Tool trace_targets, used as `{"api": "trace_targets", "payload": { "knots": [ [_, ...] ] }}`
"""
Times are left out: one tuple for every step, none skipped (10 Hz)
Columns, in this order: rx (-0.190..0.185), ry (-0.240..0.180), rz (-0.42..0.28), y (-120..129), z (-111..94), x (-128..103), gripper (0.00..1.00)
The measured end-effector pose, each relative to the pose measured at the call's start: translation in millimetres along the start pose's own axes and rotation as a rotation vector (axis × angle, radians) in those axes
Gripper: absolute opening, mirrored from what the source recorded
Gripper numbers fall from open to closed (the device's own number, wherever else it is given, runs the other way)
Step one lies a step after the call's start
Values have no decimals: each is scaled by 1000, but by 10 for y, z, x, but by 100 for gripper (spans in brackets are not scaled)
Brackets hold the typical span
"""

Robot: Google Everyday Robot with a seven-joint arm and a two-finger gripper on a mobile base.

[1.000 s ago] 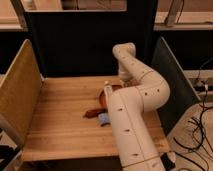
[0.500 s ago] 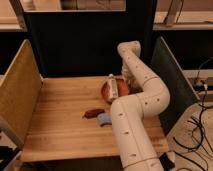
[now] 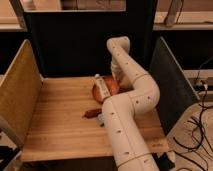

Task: Drag the ceramic bowl in a circle

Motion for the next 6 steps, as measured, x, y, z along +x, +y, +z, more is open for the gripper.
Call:
{"api": "trace_targets", "payload": {
  "knots": [
    [1, 0, -49, 136, -50, -53, 0],
    [5, 3, -83, 222, -78, -82, 0],
    [13, 14, -115, 284, -86, -92, 0],
    [13, 16, -121, 287, -87, -88, 0],
    [17, 16, -119, 269, -87, -83, 0],
    [19, 17, -117, 249, -85, -77, 0]
  ]
}}
